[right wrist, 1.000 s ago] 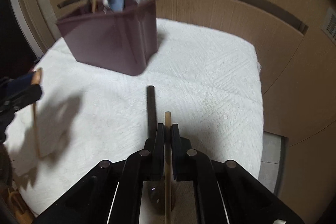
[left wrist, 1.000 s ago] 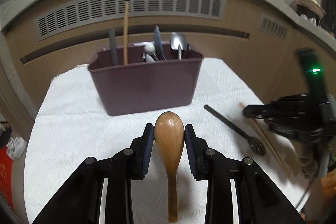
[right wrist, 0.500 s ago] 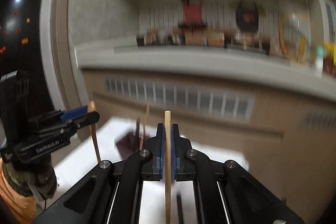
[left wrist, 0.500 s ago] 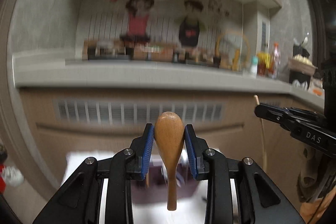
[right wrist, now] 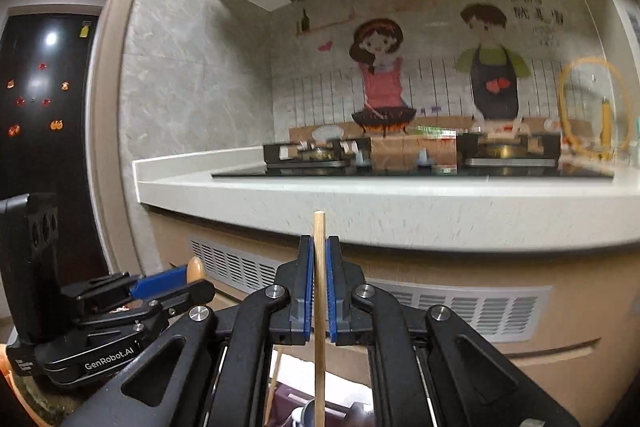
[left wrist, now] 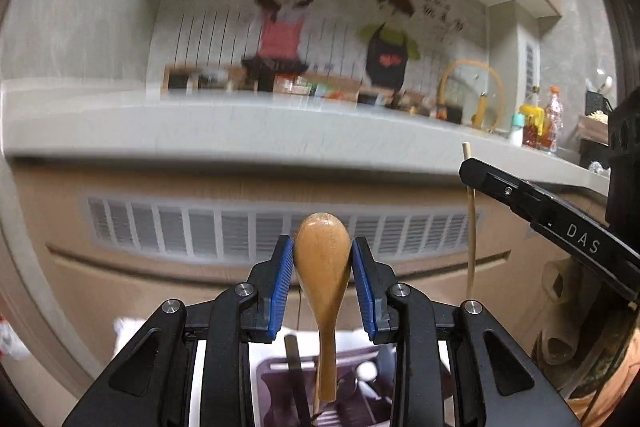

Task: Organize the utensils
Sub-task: 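Carry the wooden spoon with the left gripper while the right gripper carries the chopstick over the caddy, then open both grippers above the caddy to drop the wooden spoon and chopstick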

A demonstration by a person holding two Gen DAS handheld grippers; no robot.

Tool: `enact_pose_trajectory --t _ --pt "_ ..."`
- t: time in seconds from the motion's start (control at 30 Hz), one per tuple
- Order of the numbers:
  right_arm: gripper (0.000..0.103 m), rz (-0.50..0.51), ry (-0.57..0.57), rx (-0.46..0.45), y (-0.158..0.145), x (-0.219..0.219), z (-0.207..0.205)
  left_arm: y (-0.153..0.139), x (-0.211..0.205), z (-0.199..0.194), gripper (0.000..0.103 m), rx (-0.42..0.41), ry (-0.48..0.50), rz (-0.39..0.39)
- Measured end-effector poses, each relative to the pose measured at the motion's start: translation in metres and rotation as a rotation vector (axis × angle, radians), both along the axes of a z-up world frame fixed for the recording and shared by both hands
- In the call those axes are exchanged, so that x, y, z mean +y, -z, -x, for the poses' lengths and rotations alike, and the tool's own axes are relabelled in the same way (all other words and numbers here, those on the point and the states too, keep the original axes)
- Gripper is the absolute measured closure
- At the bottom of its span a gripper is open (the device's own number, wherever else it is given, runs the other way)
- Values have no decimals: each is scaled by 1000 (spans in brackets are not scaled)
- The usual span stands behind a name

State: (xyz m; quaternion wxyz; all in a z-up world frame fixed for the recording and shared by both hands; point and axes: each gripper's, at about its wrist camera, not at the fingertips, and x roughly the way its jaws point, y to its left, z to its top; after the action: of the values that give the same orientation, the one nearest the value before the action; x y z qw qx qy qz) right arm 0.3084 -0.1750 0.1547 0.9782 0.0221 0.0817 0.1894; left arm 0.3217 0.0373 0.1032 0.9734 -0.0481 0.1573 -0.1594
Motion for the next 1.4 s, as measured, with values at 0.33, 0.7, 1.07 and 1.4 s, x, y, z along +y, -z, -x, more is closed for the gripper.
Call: enact_pose_trajectory --t 0.33,0.7,1.07,1.4 --pt "97 47 6 205 95 1 -46 79 -11 -26 72 143 5 -61" --pt "86 86 -22 373 132 -12 -31 83 0 0 41 175 -62 -40" --pt "81 137 95 491 145 -66 45 94 21 62 23 315 -145 -17" --pt "81 95 134 624 194 -63 128 135 -16 146 11 356 -157 -91"
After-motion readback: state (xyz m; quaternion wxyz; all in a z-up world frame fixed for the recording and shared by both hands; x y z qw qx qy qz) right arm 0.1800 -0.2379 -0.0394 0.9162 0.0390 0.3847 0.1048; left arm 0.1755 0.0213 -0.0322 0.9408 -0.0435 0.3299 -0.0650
